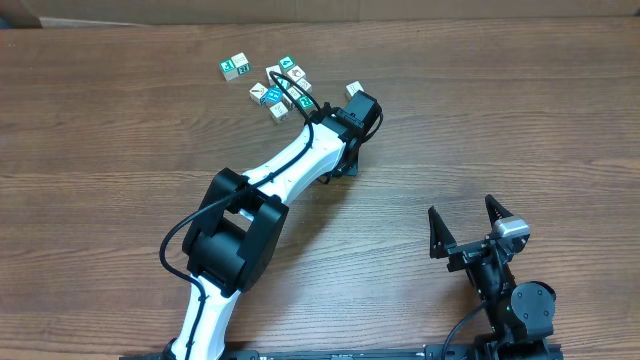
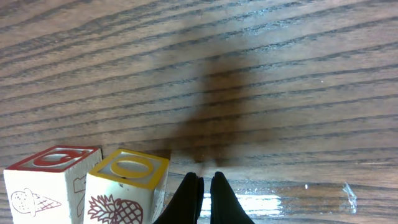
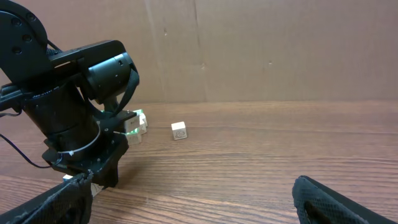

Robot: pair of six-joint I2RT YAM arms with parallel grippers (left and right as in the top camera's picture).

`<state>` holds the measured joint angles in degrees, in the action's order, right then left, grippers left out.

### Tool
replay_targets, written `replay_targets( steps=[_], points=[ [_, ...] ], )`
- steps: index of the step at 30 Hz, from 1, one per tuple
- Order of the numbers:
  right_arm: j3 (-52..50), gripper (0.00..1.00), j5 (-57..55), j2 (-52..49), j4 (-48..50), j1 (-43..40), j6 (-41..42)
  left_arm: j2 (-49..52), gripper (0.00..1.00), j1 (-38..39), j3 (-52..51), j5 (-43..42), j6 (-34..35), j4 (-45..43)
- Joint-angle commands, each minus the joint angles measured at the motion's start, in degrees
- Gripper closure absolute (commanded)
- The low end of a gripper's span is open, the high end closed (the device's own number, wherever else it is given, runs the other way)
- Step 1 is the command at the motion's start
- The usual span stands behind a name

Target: Form a horizontal line

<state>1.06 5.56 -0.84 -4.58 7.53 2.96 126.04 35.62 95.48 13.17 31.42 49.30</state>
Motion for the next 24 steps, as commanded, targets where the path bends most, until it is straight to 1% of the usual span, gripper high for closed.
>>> replay_targets(
  steps=[1, 14, 19, 24],
  points=[
    [-0.6, 0.00, -0.4, 0.7, 0.2, -0.3, -0.2, 0.3, 0.96, 0.4, -0.6, 1.4, 0.7, 0.0],
    [-0.6, 0.00, -0.4, 0.7, 0.2, -0.3, -0.2, 2.0, 0.96, 0.4, -0.6, 2.4, 0.3, -0.1],
    [-0.6, 0.00, -0.4, 0.7, 0.2, -0.3, -0.2, 3.6, 0.96, 0.4, -0.6, 2.3, -1.9, -0.3],
    [-0.6, 0.00, -0.4, 0.7, 0.2, -0.3, -0.2, 3.6, 0.96, 0.4, -0.6, 2.6, -1.9, -0.3]
  ],
)
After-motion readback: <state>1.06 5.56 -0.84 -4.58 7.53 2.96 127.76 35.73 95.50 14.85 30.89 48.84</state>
